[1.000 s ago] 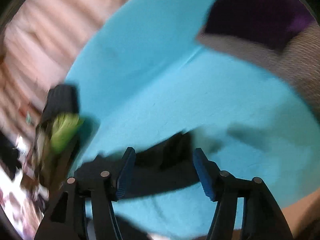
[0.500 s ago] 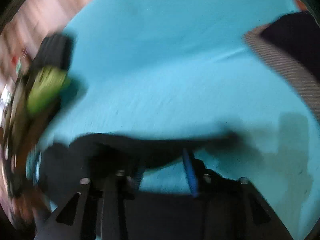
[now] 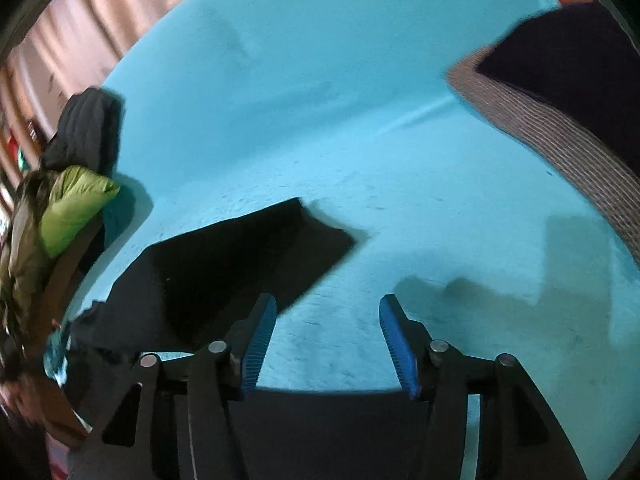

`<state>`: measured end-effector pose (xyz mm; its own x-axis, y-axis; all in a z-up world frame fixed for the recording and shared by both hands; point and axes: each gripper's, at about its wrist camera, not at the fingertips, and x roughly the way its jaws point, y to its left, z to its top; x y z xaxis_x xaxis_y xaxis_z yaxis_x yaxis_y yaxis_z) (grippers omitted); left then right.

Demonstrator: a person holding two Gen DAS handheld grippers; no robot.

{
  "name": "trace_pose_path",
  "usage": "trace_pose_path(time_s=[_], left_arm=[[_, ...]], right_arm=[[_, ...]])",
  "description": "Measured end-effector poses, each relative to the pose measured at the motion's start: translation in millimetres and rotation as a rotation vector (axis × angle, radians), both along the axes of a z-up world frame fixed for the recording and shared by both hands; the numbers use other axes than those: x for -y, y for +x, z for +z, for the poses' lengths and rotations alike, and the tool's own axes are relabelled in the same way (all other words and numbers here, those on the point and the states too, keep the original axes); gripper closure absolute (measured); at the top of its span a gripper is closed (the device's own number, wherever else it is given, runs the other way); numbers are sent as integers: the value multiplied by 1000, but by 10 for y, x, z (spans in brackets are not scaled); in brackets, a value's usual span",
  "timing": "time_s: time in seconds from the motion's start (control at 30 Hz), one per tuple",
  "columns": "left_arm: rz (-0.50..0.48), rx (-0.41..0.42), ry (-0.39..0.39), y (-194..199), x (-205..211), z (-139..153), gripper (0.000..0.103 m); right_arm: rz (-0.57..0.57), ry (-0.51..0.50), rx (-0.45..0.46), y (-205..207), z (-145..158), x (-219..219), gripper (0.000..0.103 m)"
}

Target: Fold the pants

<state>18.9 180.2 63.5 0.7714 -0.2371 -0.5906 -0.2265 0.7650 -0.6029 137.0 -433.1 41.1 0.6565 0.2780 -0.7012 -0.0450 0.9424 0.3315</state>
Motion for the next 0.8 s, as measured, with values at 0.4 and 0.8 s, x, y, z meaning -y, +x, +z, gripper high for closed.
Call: trace_pose_path(time_s=[0.4, 0.8], left_arm=[[-353, -298, -86, 1434, -70, -600, 33], [-386, -300, -392, 1600, 4, -828, 37]], right_arm=[[31, -212, -42, 353, -426, -547, 33], [15, -217, -49, 389, -483, -538, 33]])
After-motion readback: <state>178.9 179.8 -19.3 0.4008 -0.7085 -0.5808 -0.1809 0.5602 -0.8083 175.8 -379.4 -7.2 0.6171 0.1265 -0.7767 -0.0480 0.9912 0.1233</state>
